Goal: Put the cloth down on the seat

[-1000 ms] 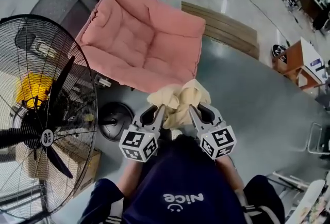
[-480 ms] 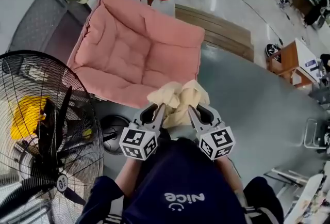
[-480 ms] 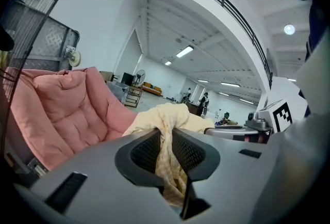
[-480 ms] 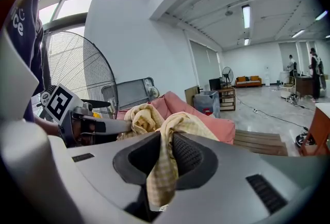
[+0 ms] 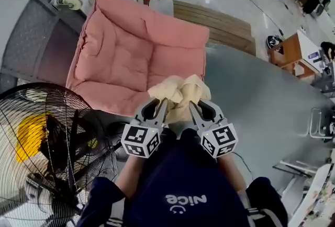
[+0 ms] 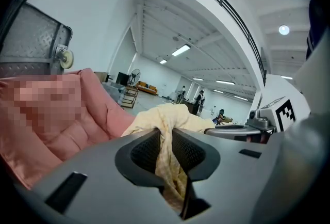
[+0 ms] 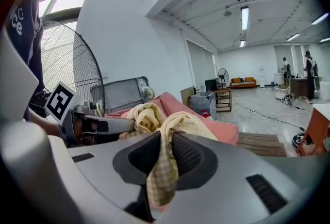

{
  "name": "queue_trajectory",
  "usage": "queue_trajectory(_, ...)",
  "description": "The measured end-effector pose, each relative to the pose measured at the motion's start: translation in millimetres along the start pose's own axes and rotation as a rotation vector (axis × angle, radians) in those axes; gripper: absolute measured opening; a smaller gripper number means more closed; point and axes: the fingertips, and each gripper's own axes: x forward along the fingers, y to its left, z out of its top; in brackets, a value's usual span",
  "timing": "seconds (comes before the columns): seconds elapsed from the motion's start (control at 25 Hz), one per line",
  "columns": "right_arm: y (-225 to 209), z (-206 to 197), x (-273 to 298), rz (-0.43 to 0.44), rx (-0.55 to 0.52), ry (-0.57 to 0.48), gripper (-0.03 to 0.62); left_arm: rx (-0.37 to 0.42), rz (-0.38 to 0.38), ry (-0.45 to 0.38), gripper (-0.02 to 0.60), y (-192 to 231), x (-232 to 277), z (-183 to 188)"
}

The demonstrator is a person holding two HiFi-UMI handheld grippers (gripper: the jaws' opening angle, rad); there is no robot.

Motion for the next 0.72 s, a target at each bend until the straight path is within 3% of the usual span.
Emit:
queue_trajectory(0.36, 2.9, 6.5, 32.2, -0.012, 0.016, 0.014, 0.091, 0.014, 0.006, 0.019, 0.085, 36.1, 8.6, 10.0)
queue_trajectory(0.72, -18.3, 13.0, 54.3, 0.065, -0.021, 0.032, 0.091, -0.008, 0.055, 0.000, 0.085, 39.3, 29.1, 14.9)
